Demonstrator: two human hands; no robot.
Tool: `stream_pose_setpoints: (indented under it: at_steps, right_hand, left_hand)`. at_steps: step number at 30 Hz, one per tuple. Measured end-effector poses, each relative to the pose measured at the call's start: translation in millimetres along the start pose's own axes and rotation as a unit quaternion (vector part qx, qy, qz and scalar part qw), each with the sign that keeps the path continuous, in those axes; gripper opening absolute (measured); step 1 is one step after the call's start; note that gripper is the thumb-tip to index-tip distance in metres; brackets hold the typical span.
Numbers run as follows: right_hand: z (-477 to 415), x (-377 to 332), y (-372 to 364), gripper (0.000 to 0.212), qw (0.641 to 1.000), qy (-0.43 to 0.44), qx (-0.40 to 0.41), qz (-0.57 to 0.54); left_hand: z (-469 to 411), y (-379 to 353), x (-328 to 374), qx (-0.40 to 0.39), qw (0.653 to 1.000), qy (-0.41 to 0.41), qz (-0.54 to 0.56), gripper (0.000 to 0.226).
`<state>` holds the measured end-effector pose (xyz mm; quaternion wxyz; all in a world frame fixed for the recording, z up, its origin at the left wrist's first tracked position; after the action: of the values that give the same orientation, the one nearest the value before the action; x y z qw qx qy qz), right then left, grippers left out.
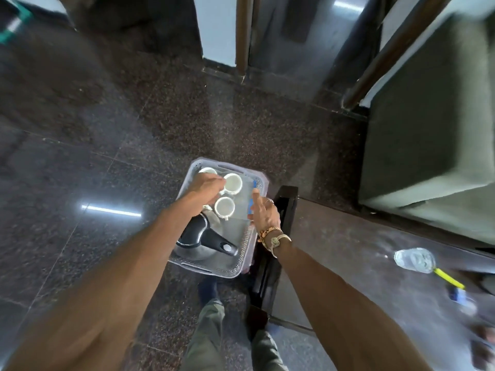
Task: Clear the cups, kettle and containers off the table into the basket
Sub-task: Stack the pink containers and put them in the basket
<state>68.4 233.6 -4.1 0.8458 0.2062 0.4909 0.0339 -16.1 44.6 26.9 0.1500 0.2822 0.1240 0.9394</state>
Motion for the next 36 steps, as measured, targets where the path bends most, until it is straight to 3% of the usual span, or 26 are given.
stream_pose_setpoints:
  at_steps: [3, 9, 12, 19, 29, 36]
  right_hand:
    - [30, -11, 34, 0.077, 0.999, 0.03, -0.001, -0.019]
    - [97, 20, 110, 0.068, 0.999, 0.032, 0.011, -0.03]
    - [122, 19, 148, 0.061, 0.998, 0.047, 0.01, -0.039]
    - [163, 37, 235, 0.071, 0.992, 0.047, 0.108, -0.041]
    - [270, 123, 257, 0.082, 0.99, -0.003, 0.14, -0.026]
    - [331, 134, 333, 0.075, 0.974, 0.005, 0.223, -0.037]
  left_hand:
    - [45, -20, -6, -0.023, 0.998, -0.013, 0.053, 0.02]
    - [123, -88, -27, -0.066, 0.996, -0.042, 0.036, 0.03]
    - [160, -126, -35, -0.072, 0.995, -0.063, 0.019, 0.026]
    - [230, -204, -57, -0.134, 0.986, -0.094, -0.014, 0.014]
    - [286, -249, -129, -0.175, 0.98, -0.084, -0.03, 0.005]
    - [343, -298, -124, -0.199, 0.968, -0.126, -0.087, 0.006]
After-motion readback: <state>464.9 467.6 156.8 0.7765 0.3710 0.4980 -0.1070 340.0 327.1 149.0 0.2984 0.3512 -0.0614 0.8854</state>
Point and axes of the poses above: each hand's wrist, its own z-axis away from the middle knuckle, its own y-axis out of the back of the hand, x = y × z, the point moved 10 cm from there along -z, towards the middle knuckle, and after that the axes turned 12 degrees about y, right-handed, at the moved point
